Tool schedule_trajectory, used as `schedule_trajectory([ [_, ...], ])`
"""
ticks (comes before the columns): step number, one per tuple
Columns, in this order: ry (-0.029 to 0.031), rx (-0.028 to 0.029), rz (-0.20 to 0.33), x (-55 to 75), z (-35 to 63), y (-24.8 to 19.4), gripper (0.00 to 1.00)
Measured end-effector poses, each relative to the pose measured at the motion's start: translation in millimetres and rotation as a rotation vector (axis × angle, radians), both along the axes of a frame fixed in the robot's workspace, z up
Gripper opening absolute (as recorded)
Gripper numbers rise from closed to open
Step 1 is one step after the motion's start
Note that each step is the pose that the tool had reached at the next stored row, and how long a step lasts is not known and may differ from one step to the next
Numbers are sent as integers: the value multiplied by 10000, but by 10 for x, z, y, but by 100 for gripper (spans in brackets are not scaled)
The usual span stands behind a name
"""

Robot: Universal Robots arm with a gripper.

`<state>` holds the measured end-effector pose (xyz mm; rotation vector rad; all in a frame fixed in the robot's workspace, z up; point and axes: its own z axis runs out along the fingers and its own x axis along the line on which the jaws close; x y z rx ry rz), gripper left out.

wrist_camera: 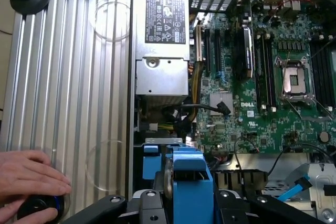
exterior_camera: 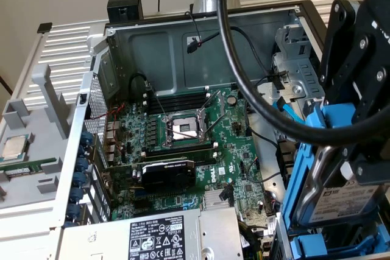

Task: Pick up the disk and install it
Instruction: 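Insert the disk into the insertion slot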

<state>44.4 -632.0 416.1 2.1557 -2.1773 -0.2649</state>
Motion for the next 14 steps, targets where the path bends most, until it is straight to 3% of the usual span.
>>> schedule_trajectory([
  [14, 14, 10, -1, 8, -3, -7, 37],
])
